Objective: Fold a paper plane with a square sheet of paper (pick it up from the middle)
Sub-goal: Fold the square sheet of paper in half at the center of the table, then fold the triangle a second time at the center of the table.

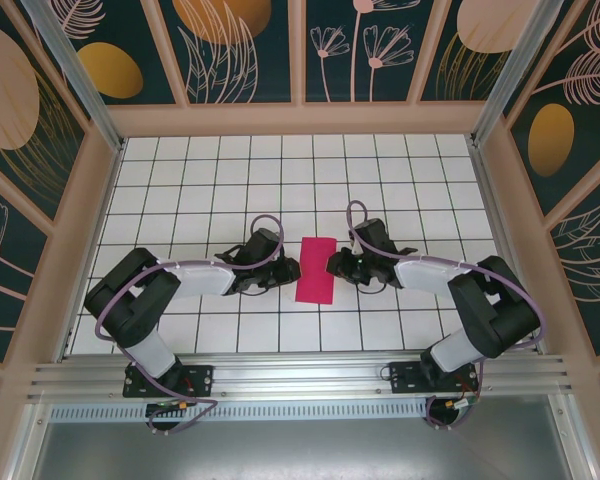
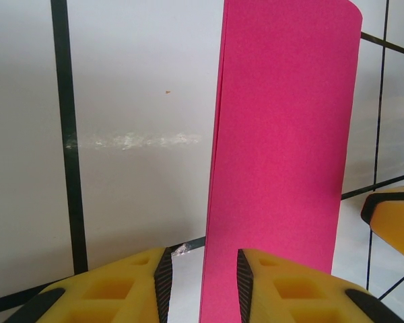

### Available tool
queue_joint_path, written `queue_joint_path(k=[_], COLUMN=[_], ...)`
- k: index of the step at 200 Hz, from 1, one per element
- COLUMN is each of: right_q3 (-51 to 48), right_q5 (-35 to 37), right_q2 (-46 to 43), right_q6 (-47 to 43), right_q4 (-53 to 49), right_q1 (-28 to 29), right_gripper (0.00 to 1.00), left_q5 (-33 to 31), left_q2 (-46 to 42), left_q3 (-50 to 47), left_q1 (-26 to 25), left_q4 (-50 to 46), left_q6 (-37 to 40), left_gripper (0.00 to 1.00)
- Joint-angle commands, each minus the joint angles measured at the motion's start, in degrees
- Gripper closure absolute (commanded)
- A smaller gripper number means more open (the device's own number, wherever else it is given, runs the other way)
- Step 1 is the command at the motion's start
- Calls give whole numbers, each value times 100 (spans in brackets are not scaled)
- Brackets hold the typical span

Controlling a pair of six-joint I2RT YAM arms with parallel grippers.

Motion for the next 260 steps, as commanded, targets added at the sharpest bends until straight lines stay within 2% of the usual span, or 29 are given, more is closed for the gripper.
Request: queue_joint_path(k=[1, 155, 260], right_q3=[155, -15, -68], right_q5=[-46, -18, -17], right_q2=[172, 423, 441], right_q6=[-84, -59, -48], right_q4=[-93, 107, 156], right_q1=[-1, -3, 0], right_gripper=[72, 72, 72], left_q5=[81, 157, 586], left_q2=[90, 161, 370], left_q3=[151, 201, 224], left_q1=[-12, -10, -10], left_q4=[45, 66, 407], left_q6=[-53, -25, -121], left_gripper=[65, 63, 64])
